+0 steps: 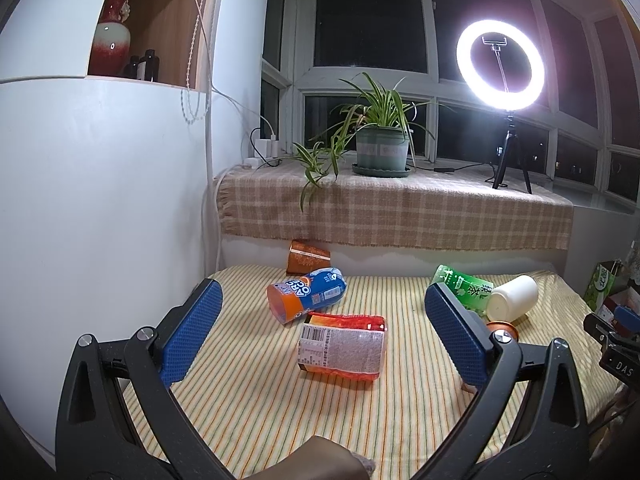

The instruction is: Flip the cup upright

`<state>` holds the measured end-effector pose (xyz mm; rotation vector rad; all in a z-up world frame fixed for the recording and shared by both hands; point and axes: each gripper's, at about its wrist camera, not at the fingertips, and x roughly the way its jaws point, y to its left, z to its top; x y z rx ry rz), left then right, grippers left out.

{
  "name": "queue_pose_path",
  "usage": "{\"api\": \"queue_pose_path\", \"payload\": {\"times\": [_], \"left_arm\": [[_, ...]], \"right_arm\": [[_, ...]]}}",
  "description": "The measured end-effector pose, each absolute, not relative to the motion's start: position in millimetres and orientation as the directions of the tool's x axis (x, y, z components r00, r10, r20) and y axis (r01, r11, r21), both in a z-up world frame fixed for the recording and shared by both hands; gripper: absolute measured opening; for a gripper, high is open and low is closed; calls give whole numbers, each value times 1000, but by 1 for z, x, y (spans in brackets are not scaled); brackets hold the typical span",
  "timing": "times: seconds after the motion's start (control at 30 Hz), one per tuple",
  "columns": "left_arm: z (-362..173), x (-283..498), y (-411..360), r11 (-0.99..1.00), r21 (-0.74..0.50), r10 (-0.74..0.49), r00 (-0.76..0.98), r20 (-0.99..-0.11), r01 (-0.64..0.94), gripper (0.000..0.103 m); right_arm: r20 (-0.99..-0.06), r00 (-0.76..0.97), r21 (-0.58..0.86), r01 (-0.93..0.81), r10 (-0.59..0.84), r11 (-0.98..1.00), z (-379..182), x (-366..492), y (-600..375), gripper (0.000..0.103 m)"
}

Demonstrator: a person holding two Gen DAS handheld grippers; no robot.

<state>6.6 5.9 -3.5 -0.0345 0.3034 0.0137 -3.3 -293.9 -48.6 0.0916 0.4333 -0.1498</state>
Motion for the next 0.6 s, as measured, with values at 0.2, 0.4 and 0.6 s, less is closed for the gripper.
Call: {"api": "queue_pose_path", "payload": {"times": [0.2, 0.4, 0.6], "left_arm": [[-14, 17, 16, 999, -24, 18, 941, -337, -28, 103], [-24, 30, 32, 1000, -10, 21, 920, -391, -27, 103], [-32, 45, 48, 999, -11, 31, 899, -437, -40, 103]], "right_arm": [[-437, 891, 50, 158, -121, 986, -52, 2, -292, 81], [-448, 888, 47, 142, -106, 989, -54, 11, -289, 81], [-441, 895, 9, 76, -64, 997, -47, 29, -278, 81]]}}
